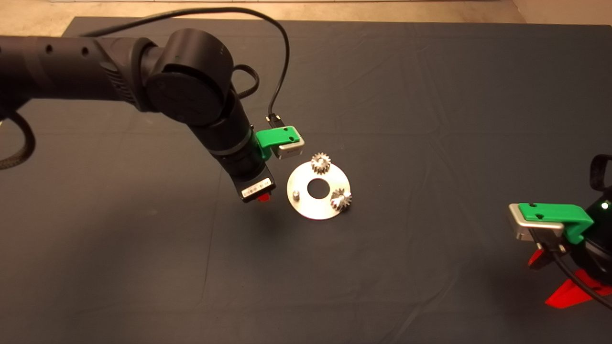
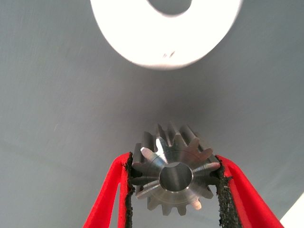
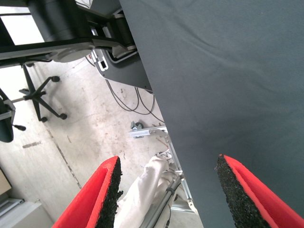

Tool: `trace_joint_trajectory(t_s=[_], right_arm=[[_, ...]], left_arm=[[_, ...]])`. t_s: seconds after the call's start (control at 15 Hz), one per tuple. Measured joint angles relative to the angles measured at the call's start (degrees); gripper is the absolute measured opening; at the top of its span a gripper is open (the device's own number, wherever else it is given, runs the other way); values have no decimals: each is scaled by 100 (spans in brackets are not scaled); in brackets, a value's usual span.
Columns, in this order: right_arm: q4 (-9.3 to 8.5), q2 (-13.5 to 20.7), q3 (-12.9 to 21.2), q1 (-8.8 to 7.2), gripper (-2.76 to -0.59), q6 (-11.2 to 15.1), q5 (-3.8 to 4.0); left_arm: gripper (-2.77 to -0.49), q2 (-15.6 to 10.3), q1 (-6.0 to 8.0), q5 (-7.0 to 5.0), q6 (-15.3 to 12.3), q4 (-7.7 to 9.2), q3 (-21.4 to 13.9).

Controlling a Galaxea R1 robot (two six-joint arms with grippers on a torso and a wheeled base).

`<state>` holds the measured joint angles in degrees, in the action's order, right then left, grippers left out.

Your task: Install three planetary gears onto the carrier pins

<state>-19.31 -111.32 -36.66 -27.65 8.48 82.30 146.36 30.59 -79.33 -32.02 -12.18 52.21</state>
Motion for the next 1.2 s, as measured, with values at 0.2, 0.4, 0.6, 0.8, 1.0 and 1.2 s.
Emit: trace_joint_trajectory(t_s=[0.2,0.4,0.6,0.8,1.0,1.2], right_arm=[[0,9,6,0,-188,0,2],[0,155,163,0,-188,0,-2],[-1,325,262,0,-188,0,15],[-1,519,419,0,-188,0,15],[-1,675,511,-10,-188,0,11],[-1,837,614,-16,-188,0,13]], left_arm=[[-238,-16,12,740,-175,-97,-134],[-238,-20,12,905,-300,-446,-219],[-238,2,11,934,-333,-605,-235],[-238,58,-334,976,-417,-916,-237],[-239,181,-499,962,-426,-1030,-226],[-239,303,-567,973,-430,-1263,-147]])
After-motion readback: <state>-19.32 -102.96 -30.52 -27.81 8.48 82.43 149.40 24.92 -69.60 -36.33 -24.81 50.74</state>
